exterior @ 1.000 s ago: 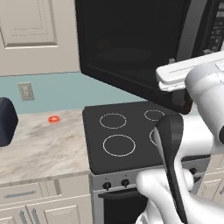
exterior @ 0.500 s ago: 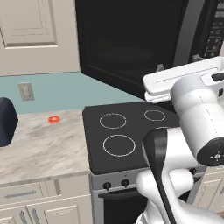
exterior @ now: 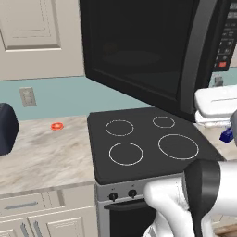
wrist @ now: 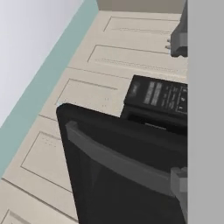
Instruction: Open the microwave door.
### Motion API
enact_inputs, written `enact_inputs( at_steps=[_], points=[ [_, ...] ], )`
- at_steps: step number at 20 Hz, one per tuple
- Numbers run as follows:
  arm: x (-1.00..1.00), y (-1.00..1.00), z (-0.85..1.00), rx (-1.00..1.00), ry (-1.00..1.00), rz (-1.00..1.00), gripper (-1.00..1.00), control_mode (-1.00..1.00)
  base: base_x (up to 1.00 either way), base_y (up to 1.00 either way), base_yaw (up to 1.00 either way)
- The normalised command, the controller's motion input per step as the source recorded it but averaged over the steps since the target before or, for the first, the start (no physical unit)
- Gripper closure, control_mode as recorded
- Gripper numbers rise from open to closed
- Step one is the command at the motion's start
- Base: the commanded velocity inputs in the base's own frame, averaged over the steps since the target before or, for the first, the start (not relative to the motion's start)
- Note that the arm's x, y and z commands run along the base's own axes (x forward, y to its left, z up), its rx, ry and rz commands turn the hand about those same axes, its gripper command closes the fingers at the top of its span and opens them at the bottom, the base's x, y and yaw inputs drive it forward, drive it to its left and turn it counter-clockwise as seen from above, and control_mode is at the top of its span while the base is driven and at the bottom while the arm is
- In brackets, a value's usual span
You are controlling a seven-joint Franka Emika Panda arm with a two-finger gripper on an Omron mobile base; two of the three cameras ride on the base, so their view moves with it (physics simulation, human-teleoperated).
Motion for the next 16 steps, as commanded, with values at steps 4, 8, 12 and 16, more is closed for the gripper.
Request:
enact_inputs(
  at_steps=[4,8,12,16],
  points=[
    [-0.66,-1.0,0.0,0.22,0.15,-0.01,-1.0,-1.0,0.0,0.0,0.0],
    [-0.03,-1.0,0.0,0.57,0.36,0.0,-1.0,-1.0,0.0,0.0,0.0],
    [0.28,-0.94,0.0,0.84,0.6,0.0,-1.0,-1.0,0.0,0.0,0.0],
    [0.51,-0.45,-0.08,0.73,0.7,0.03,-1.0,-1.0,0.0,0.0,0.0]
  ],
)
